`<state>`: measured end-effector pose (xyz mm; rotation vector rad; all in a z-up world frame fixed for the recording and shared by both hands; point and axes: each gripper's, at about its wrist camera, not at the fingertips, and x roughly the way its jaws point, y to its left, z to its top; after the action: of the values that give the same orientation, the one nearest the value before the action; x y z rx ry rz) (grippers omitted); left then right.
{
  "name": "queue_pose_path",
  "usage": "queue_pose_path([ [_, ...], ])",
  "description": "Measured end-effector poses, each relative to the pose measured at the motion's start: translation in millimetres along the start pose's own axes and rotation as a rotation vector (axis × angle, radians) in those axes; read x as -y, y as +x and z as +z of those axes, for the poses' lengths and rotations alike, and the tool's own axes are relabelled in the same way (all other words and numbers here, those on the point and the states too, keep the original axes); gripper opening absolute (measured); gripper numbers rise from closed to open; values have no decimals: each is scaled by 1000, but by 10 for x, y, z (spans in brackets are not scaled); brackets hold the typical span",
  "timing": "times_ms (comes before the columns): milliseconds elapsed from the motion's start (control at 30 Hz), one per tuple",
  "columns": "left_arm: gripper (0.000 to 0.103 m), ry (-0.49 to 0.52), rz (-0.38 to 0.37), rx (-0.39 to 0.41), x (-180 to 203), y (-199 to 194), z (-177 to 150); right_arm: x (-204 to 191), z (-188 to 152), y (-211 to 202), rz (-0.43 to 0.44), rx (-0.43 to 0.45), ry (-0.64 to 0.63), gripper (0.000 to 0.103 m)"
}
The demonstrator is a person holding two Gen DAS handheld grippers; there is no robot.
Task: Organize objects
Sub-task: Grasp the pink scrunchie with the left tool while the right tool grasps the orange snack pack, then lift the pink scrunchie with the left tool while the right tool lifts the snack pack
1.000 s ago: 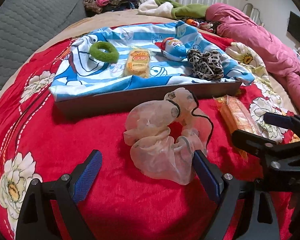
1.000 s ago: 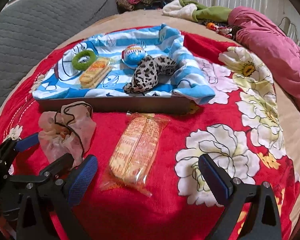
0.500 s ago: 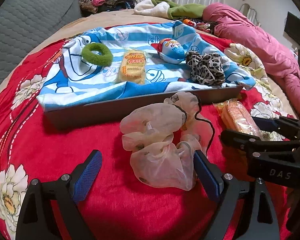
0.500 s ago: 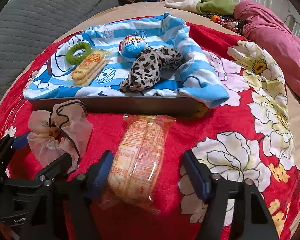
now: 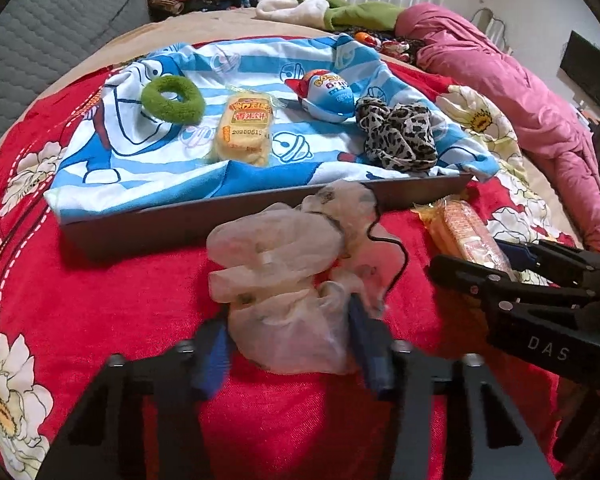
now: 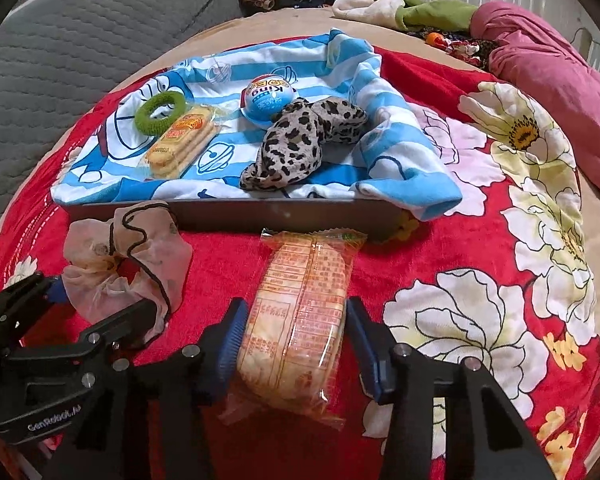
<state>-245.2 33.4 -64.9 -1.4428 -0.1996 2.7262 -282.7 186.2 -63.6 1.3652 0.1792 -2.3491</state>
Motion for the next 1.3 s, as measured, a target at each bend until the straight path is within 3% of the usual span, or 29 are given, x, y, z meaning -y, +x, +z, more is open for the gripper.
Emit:
queue_pose_path([
  [33, 30, 1, 3, 1, 1, -6, 3, 3, -2, 0, 2, 0, 1, 49],
  [100, 19, -10, -25, -7, 0, -1, 10, 5, -5, -4, 4, 2, 1, 49],
  [300, 9, -24, -49, -4, 6, -16, 10, -27, -30, -21, -8, 10, -25, 46],
  [833, 7, -8, 35, 25, 36, -142, -53, -78, -134, -104, -22, 34, -47, 43],
  [1300, 7, -7, 58, 62, 16, -433, -117, -151, -245, -295, -28, 46, -49, 43],
])
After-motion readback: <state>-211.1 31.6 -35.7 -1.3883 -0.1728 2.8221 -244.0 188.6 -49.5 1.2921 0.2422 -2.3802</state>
